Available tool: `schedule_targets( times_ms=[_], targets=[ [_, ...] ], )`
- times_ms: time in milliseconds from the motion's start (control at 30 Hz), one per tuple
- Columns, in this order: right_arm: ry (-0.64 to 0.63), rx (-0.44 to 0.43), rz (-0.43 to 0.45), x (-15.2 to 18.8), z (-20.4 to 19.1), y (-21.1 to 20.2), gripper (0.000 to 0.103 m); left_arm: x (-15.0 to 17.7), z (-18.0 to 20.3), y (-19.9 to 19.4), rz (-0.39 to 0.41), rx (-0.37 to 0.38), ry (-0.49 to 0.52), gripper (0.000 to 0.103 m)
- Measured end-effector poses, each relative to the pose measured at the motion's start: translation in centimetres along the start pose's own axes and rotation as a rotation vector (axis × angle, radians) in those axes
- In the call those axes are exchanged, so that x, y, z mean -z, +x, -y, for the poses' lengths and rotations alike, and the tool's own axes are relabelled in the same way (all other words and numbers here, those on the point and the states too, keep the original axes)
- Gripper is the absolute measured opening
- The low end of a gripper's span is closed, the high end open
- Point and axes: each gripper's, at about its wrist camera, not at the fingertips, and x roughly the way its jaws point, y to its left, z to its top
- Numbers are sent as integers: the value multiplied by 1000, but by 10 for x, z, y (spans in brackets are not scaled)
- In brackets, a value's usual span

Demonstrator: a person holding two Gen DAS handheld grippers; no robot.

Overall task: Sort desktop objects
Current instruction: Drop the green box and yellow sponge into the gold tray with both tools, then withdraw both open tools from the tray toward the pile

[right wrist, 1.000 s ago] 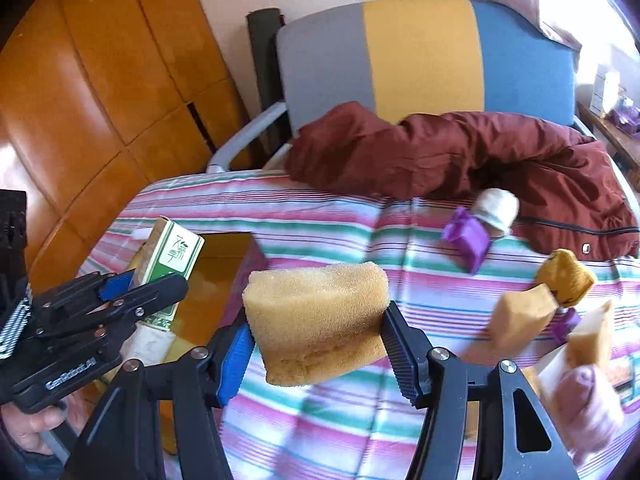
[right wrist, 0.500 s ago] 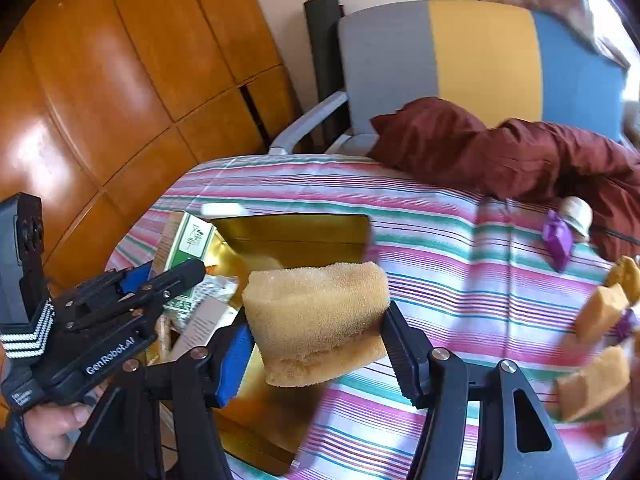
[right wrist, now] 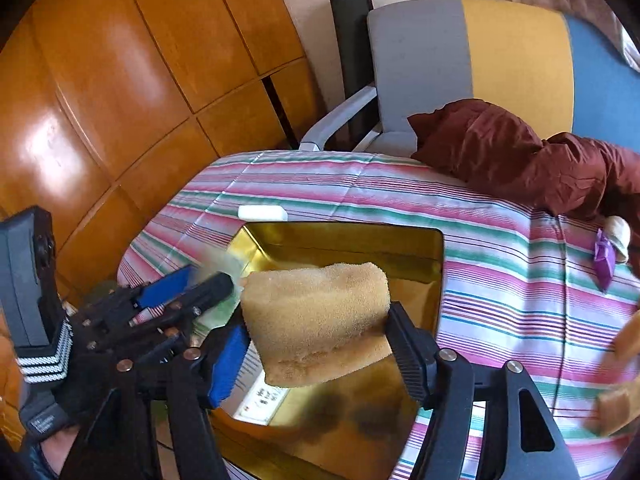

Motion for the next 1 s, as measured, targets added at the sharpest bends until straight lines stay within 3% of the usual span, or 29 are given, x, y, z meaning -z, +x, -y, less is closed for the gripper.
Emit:
schedule_targets(
  times_ms=[100,333,600,1000],
  targets=[
    [-1,2,1,2,-2,1,75,1,-1,4,-14,10,-10,57],
    [15,12,-9,15,3,-6,76,7,-5,-1,-13,14,-38,57],
    [-17,68,-19,39,3,-17,83,36,-24,-6,-53,1,-97,57],
    [-88,147,1,71,0,-36,88,66,-52,-34,-34,-23,-157,57]
  ],
)
